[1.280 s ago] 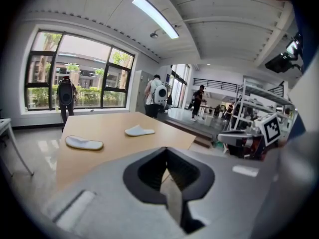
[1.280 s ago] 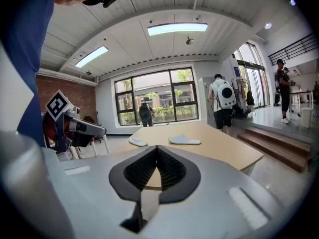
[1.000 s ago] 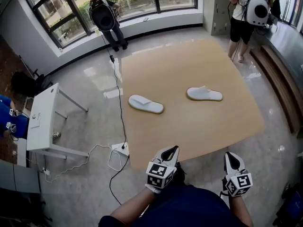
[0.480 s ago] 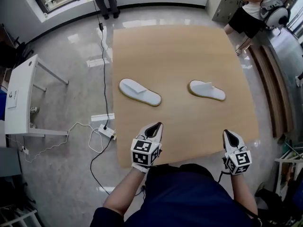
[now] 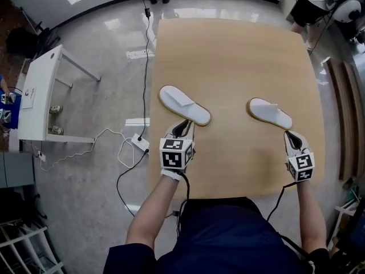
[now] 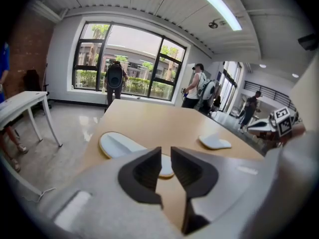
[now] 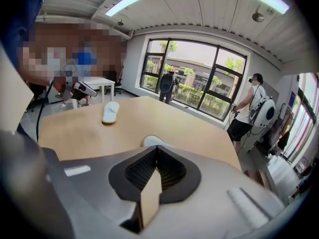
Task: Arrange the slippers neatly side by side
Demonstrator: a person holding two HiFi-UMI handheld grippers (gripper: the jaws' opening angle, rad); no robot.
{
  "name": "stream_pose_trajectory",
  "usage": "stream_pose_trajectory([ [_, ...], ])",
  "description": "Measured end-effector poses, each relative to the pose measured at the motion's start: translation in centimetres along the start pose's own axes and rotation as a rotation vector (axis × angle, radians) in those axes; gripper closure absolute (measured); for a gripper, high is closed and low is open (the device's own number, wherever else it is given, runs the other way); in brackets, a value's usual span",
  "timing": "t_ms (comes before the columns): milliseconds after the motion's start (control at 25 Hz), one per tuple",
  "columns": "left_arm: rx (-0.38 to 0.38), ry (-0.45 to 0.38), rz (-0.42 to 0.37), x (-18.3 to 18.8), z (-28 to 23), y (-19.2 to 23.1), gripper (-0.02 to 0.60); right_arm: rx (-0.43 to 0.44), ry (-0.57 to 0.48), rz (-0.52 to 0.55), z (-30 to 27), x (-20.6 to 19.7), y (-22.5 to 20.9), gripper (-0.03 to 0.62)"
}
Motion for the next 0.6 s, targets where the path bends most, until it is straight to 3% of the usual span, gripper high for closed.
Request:
stream_pose_trajectory([
  [80,0.026,0.049,-0.014,0.3,-2.1,0.8,0.508,0.024,0.005,0.020,-3.0,0.1,-0.9,0.589],
  [280,0.108,0.196,0.003,-0.3,-7.2,1.8,0.382,0.109,0.047,0.127,-7.7,-1.3,-3.1,0.586],
  [320,0.131,0.218,0.008,-0.4,-7.8,2.3,0.345,0.144,0.064,0.151,-8.4,-1.6,-3.2,0.566],
  [360,0.150,0.236,0.011,-0.4,-8.2,2.8,0.322,0.180,0.084,0.174,-9.0,-1.9,-3.2,0.444],
  [400,0.166,0.250,0.014,-0.5,-8.6,3.3,0.313,0.211,0.102,0.198,-9.6,-2.2,-3.2,0.411],
  [600,0.244,0.334,-0.006,-0.6,-11.0,6.5,0.311,0.289,0.161,0.352,-12.7,-2.1,-4.3,0.447],
])
Point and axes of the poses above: the fingertips, and each gripper's own axes: z backward along the fingers, y to its left, x out of its top, the point moved 6 cm from there along z, backward along the fingers, and after that the axes turned 11 degrees about -z, right-handed, at the moved point
